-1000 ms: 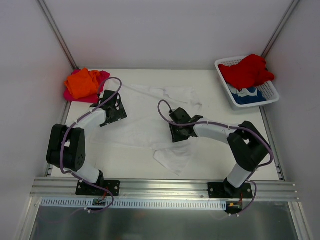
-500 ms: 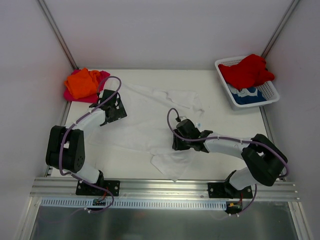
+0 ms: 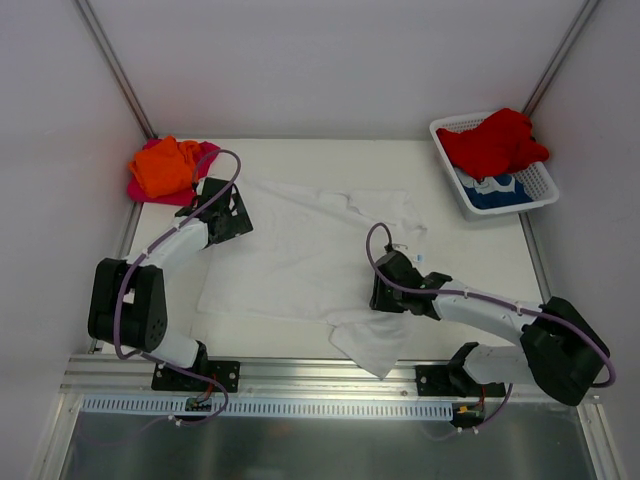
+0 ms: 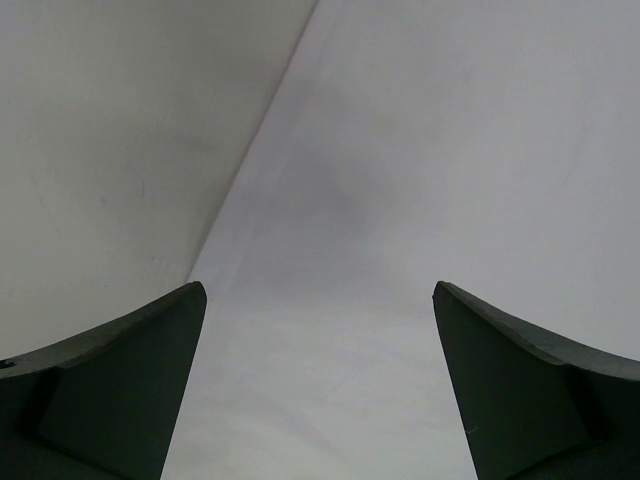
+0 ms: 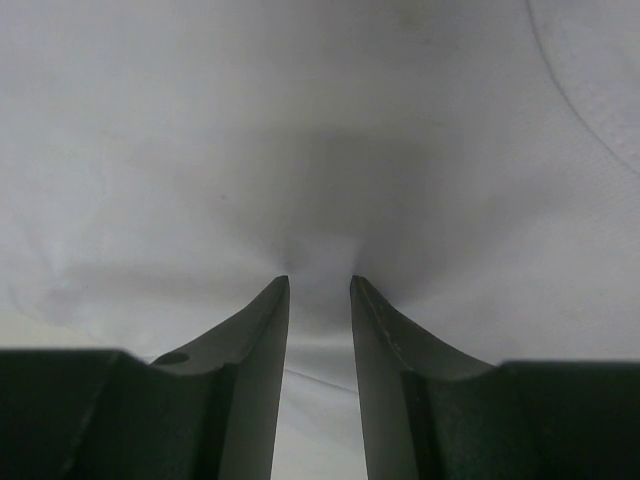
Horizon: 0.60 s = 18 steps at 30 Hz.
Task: Fold and stack the t-shirts
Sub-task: Flatten out the tshirt
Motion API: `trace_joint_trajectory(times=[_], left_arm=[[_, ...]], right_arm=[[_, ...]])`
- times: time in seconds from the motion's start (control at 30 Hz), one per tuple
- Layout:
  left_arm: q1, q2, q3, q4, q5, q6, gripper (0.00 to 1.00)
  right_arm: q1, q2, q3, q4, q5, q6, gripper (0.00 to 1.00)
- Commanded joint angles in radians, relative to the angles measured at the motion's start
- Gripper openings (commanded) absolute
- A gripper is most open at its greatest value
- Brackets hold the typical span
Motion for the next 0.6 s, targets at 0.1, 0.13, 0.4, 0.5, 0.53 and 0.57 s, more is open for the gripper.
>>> trace_joint_trajectory(times=[0.1, 0.13, 0.4, 0.5, 0.53, 0.57], left_arm=[[-0.003, -0.054, -0.004, -0.003, -0.011, 0.024, 0.99], [-0.001, -0.057, -0.006, -0.003, -0.012, 0.023, 0.99], [-0.001, -0.062, -0.007, -0.003, -0.006, 0.02, 0.99], [0.0, -0.057, -0.006, -0.001, -0.005, 0.02, 0.99], [0.002, -0.056, -0.006, -0.001, -0.005, 0.02, 0.99], [0.002, -0.056, -0.004, -0.001, -0.005, 0.018, 0.99]], right_arm=[[-0.039, -0.012, -0.047, -0.233, 0.077, 0.024, 0.36], [-0.048, -0.012, -0.044, -0.233, 0.072, 0.009, 0.36], [-0.158, 0.045, 0.024, -0.218, 0.063, -0.092, 0.37], [-0.197, 0.082, 0.061, -0.217, 0.067, -0.125, 0.37], [-0.212, 0.091, 0.077, -0.215, 0.064, -0.132, 0.37], [-0.217, 0.106, 0.084, -0.215, 0.061, -0.142, 0.37]])
